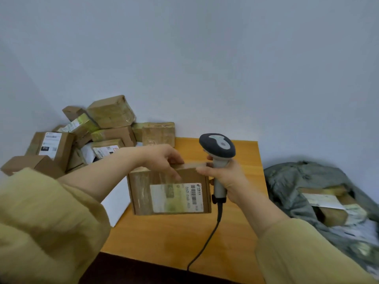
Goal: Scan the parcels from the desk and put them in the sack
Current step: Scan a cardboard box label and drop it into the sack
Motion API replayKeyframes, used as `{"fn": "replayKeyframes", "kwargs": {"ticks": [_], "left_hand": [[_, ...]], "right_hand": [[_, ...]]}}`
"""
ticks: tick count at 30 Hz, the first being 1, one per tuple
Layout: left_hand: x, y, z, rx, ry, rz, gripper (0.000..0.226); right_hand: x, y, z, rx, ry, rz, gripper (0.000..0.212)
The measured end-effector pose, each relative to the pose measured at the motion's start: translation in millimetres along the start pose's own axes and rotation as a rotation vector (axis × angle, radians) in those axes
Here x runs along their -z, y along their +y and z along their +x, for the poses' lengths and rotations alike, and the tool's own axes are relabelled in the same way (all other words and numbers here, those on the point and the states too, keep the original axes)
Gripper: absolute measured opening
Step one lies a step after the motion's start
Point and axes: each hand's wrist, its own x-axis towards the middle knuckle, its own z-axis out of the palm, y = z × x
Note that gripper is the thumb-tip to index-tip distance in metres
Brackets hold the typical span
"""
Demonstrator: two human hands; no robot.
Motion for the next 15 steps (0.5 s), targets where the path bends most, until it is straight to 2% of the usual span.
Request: {"fn": "replayKeyframes", "kwargs": {"ticks": [2, 4, 6, 8, 10, 12, 15], "left_hand": [[-2.9, -12.1, -1.4, 0.025, 0.072, -0.010, 0.039], [-7.5, -26.1, -4.0, 0.088, 0.263, -0.113, 0.032], [-11.6, -36.9, -7.6, 0.158, 0.471, -0.394, 0.031], [-15.8, -44.9, -8.5, 0.227, 0.595, -0.687, 0.040], [-21.5, -48.7, -7.4, 0.269, 0.634, -0.899, 0.033], [-25.8, -52.1, -4.8, 0.283, 0.647, -1.010, 0.023], [-27.5, -59.5, 0.2, 0.313, 0.679, -1.099, 0.031]], "right_hand": [[-3.0, 0.6, -3.0, -0.006, 0.059, 0.060, 0.033], [-3.0, -2.8, -8.4, -0.033, 0.081, 0.105, 0.031], [-1.5, -6.7, -16.7, -0.045, 0.019, 0.115, 0.024], [-0.5, -7.7, -25.0, -0.044, -0.034, 0.099, 0.020], [-1.3, -5.9, -29.9, -0.041, -0.060, 0.048, 0.016], [-3.6, -3.2, -33.0, -0.053, -0.075, 0.015, 0.011], [-6.0, 0.5, -36.5, -0.091, -0.076, -0.016, 0.018]]}}
